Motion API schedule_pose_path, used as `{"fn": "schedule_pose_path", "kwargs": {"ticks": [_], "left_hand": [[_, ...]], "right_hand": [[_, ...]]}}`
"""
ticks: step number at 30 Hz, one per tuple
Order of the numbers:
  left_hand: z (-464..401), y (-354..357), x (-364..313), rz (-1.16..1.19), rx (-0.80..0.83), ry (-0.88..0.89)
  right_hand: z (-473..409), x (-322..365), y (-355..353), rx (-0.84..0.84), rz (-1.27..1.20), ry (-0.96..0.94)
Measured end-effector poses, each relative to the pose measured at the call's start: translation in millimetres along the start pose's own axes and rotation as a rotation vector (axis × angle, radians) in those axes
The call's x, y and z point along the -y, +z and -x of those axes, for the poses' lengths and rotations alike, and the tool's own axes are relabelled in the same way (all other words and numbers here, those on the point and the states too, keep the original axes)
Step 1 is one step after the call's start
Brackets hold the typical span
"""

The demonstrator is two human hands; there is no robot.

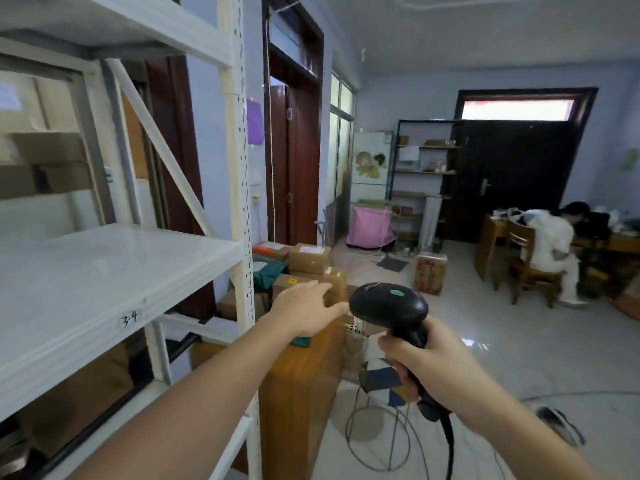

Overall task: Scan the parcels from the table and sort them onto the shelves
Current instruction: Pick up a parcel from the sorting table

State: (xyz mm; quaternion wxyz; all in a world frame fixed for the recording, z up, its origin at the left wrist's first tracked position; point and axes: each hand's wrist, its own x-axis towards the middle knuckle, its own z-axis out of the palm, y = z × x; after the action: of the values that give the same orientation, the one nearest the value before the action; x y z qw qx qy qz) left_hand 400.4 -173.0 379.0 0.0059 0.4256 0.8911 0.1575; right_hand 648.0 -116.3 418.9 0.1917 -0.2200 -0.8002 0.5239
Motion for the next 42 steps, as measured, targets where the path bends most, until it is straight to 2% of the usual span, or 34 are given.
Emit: {"fn": "schedule_pose_path", "kwargs": {"ticks": [19,25,32,42], "left_hand": [[-271,82,54,-0.082,0.087,-0.053],[-355,115,79,-0.088,0.121,-0.132],[-424,141,120,-0.024,0.128,-0.296],[-486,199,209,0.073,0.065,-0.563]], "right_hand": [[-277,-81,-29,0.014,0.097,0.047],[-385,-110,-39,0.136,0.085,0.062],[-514,-137,-46,0.308,0.137,-0.027],[-639,-163,5,0.525,0.154,-0.028]]}}
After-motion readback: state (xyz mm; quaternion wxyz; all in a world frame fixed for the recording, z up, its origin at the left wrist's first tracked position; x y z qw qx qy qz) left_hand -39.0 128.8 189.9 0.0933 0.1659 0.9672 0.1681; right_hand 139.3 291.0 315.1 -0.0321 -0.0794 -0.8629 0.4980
